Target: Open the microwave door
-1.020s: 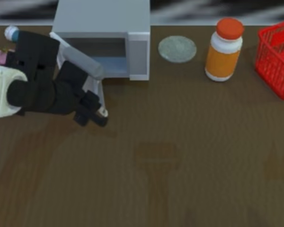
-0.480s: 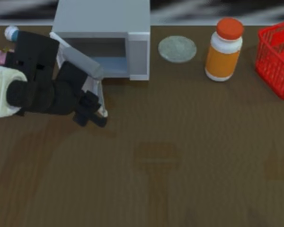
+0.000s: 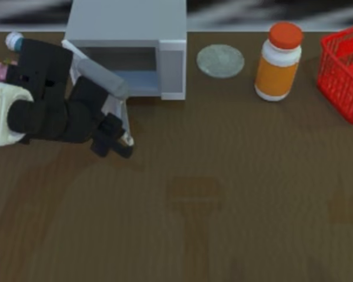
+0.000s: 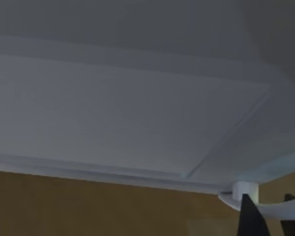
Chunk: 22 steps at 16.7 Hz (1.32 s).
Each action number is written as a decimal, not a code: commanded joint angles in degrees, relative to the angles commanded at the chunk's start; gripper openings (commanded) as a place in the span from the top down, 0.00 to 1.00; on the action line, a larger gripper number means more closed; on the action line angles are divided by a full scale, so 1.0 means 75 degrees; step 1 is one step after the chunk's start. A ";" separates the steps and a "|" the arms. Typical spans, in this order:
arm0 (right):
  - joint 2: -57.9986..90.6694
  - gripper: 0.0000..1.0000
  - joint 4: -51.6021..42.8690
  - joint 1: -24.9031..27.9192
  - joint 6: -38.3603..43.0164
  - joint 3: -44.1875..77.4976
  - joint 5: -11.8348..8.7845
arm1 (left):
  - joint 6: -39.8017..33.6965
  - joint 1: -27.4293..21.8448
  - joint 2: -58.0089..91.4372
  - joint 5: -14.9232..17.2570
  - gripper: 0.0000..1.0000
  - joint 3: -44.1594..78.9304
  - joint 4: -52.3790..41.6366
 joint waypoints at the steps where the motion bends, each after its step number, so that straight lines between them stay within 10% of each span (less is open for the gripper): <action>1: 0.0000 0.00 0.0000 0.0000 0.0000 0.0000 0.0000 | 0.0000 0.0000 0.0000 0.0000 1.00 0.0000 0.0000; 22: 0.0000 0.00 0.0000 0.0000 0.0000 0.0000 0.0000 | 0.0652 0.0299 -0.0080 0.0470 1.00 -0.0052 -0.0236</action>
